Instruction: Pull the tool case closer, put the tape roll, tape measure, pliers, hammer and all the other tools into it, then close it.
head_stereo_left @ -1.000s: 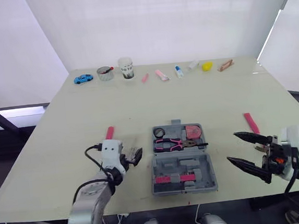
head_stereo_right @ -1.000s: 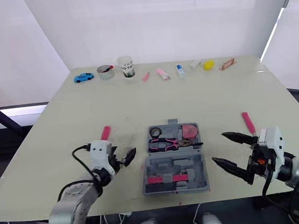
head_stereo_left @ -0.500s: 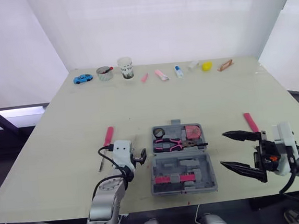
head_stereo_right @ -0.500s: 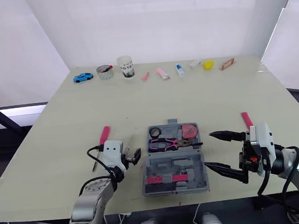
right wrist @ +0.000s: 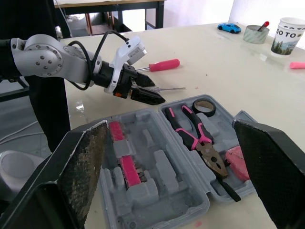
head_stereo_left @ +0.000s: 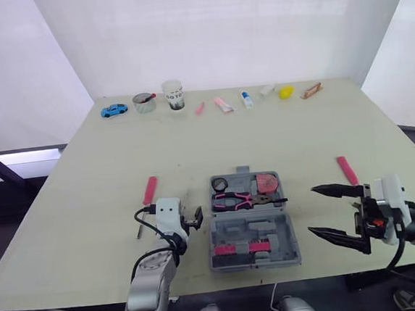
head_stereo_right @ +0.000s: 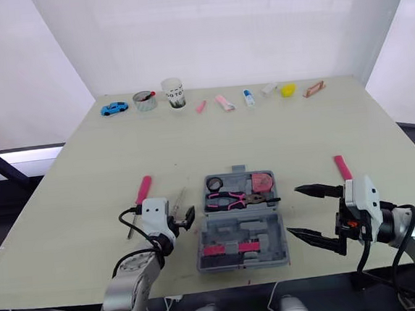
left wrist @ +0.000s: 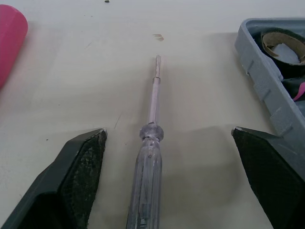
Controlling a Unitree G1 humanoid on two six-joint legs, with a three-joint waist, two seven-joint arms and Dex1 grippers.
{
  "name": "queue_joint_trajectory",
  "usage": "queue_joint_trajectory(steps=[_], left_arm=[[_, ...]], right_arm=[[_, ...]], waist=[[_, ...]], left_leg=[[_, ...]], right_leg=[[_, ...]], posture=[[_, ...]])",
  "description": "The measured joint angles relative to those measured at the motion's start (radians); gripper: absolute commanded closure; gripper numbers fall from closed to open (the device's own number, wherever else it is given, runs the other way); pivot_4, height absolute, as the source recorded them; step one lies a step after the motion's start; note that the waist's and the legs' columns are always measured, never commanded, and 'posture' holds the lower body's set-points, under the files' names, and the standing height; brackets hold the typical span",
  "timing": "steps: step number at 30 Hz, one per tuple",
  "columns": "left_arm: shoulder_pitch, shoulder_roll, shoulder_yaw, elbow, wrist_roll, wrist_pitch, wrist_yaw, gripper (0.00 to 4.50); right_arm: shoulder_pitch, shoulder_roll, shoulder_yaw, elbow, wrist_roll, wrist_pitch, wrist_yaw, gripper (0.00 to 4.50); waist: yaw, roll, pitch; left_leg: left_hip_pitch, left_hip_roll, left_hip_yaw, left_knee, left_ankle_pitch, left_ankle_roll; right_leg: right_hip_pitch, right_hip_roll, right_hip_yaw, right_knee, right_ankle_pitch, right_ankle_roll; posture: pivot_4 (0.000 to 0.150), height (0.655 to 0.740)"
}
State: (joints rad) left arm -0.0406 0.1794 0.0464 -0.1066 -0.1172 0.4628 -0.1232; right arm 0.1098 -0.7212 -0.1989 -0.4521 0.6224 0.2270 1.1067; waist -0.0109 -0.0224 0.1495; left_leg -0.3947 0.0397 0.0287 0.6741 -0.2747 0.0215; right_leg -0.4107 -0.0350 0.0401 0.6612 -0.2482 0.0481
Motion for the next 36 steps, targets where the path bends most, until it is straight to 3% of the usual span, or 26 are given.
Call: queue_joint_trajectory(steps=[1,3,5,8,22,27,30,36], left_arm=[[0.0,0.005,-0.001,0.0,0.005,0.002,0.001,1.48],[-0.004,0.03,-0.011,0.0,0.028,0.01,0.0,2.26],[-0.009,0.039,-0.025,0.001,0.044,0.011,-0.004,3.34],[-0.013,0.04,-0.031,0.001,0.056,0.015,-0.003,4.4],[0.016,0.038,0.005,-0.025,0.045,0.016,-0.006,4.38],[0.052,0.119,0.023,-0.134,0.003,0.044,-0.104,4.38],[0.059,0.23,0.032,-0.175,-0.027,0.051,-0.208,4.38],[0.058,0.357,0.03,-0.196,-0.075,0.002,-0.398,4.38]], right_arm=[[0.0,0.001,0.002,0.0,-0.001,-0.001,0.0,0.0],[0.0,0.003,0.009,0.0,-0.005,-0.002,0.0,0.0],[-0.001,0.004,0.016,0.0,-0.007,-0.003,-0.001,0.0],[-0.001,0.007,0.023,0.0,-0.008,-0.006,-0.002,0.0],[-0.021,0.008,0.028,-0.004,0.002,-0.006,-0.019,0.0],[-0.044,0.008,0.03,-0.007,0.011,0.009,-0.024,0.0],[-0.055,0.007,0.029,-0.007,0.023,0.016,-0.027,0.0],[-0.058,0.013,0.029,-0.01,0.027,0.023,-0.038,0.0]], waist=[[0.0,0.0,0.0],[0.001,0.0,0.0],[0.001,0.0,0.0],[0.0,0.0,0.0],[-0.002,0.0,0.0],[0.006,0.0,0.0],[-0.001,-0.001,0.001],[0.003,-0.001,0.001]], left_leg=[[0.0,0.0,0.0,0.0,0.0,0.0],[0.0,0.0,0.0,0.0,0.0,0.0],[0.0,0.0,0.0,0.0,0.0,0.0],[0.0,0.0,0.0,0.0,0.0,0.0],[0.0,0.0,0.0,0.0,0.0,0.0],[0.0,0.0,0.0,0.001,0.0,0.0],[0.0,0.001,-0.001,0.0,0.0,0.0],[-0.001,0.001,0.0,0.0,0.0,0.0]], right_leg=[[0.0,0.0,0.0,0.0,0.0,0.0],[0.0,0.0,0.0,0.0,0.0,0.0],[0.0,0.0,0.0,0.0,0.0,0.0],[0.0,0.0,0.0,0.0,0.0,0.0],[0.0,0.0,0.0,0.0,0.0,0.0],[0.0,0.0,0.0,0.0,0.0,0.0],[0.0,0.0,-0.001,0.001,0.0,-0.001],[0.0,0.0,-0.001,0.0,0.0,-0.001]], posture=[[0.15,0.74],[0.15,0.74],[0.15,0.74],[0.15,0.74],[0.15,0.74],[0.15,0.74],[0.15,0.74],[0.15,0.74]])
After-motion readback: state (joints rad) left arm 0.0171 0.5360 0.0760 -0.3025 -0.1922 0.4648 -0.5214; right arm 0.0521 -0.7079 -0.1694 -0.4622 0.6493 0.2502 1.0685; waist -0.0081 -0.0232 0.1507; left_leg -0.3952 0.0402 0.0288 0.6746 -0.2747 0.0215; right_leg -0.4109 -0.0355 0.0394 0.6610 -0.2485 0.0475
